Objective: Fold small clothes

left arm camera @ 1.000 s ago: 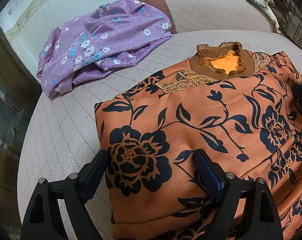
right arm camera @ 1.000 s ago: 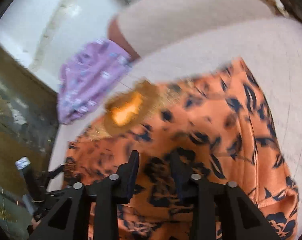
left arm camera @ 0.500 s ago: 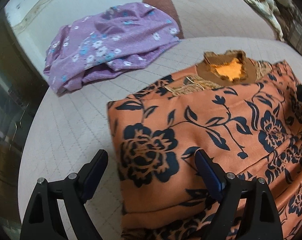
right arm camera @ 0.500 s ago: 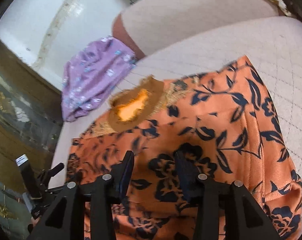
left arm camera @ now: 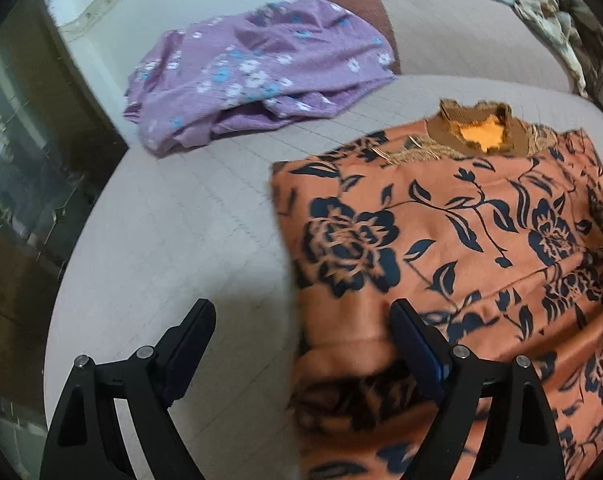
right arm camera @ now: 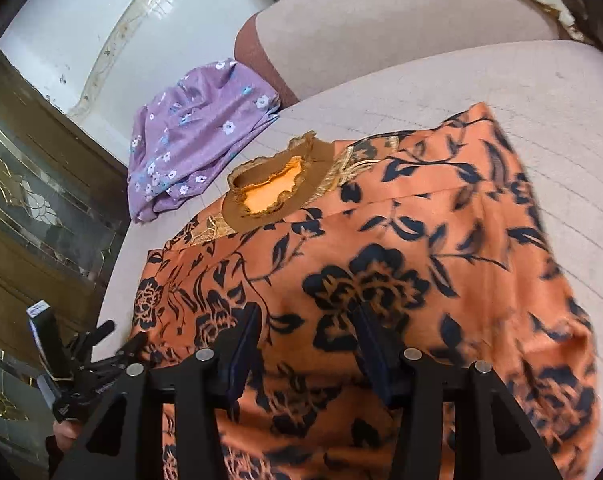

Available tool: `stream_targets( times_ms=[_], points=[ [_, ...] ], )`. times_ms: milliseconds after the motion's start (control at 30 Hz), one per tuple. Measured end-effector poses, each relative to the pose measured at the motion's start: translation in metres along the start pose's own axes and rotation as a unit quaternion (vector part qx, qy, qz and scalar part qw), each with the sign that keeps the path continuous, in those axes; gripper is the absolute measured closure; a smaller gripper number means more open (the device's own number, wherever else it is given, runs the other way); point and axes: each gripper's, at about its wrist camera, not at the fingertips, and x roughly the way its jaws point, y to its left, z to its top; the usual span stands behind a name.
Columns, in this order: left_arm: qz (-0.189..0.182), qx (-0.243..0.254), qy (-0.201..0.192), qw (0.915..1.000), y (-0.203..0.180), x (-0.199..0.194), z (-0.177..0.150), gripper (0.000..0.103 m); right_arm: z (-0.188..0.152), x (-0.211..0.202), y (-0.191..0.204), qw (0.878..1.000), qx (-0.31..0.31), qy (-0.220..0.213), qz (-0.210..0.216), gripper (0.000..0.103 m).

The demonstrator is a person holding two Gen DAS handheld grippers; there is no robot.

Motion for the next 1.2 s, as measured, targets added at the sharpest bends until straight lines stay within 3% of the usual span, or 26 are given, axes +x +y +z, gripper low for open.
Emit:
stream_targets(
  times_ms=[167,300,633,700,767,833,1000,1100,1200],
  points=[
    [0.017,-0.048,0.006,0.9987,0.032,-0.016,-0.025,0.014,-0.007,-0.035,-0.01,1.0,0.011,-0.025,-0.015,0.05],
    [0.005,-0.091,0.026,0.9955,0.056,-0.032,-0.058,0.014,-0.02,-0.068,-0.022,0.998,0.024,-0.051,-0.024,0.049],
    [-0.064,-0.075,0.057,0.9935,0.048,-0.081,-0.142,0.014,-0.065,-0.121,-0.06,0.996,0.059,-0.038,-0.055,0.048],
    [-0.093,-0.08,0.071,0.9898,0.045,-0.089,-0.159,0.021,-0.074,-0.13,-0.065,0.996,0.058,-0.032,-0.063,0.046],
    [-0.129,-0.09,0.091,0.9834,0.042,-0.092,-0.173,0.045,-0.082,-0.137,-0.068,0.996,0.056,-0.027,-0.069,0.046],
    [-0.163,-0.103,0.11,0.975,0.039,-0.093,-0.184,0.055,-0.09,-0.144,-0.073,0.995,0.055,-0.022,-0.075,0.046],
    [-0.18,-0.105,0.115,0.9713,0.032,-0.099,-0.195,0.055,-0.109,-0.16,-0.087,0.994,0.065,-0.009,-0.091,0.045],
    [-0.213,-0.108,0.129,0.9624,0.027,-0.098,-0.198,0.038,-0.12,-0.167,-0.097,0.992,0.075,0.002,-0.101,0.044],
    [-0.219,-0.096,0.128,0.9625,0.02,-0.101,-0.201,0.035,-0.127,-0.172,-0.107,0.99,0.086,0.018,-0.106,0.044]
  ],
)
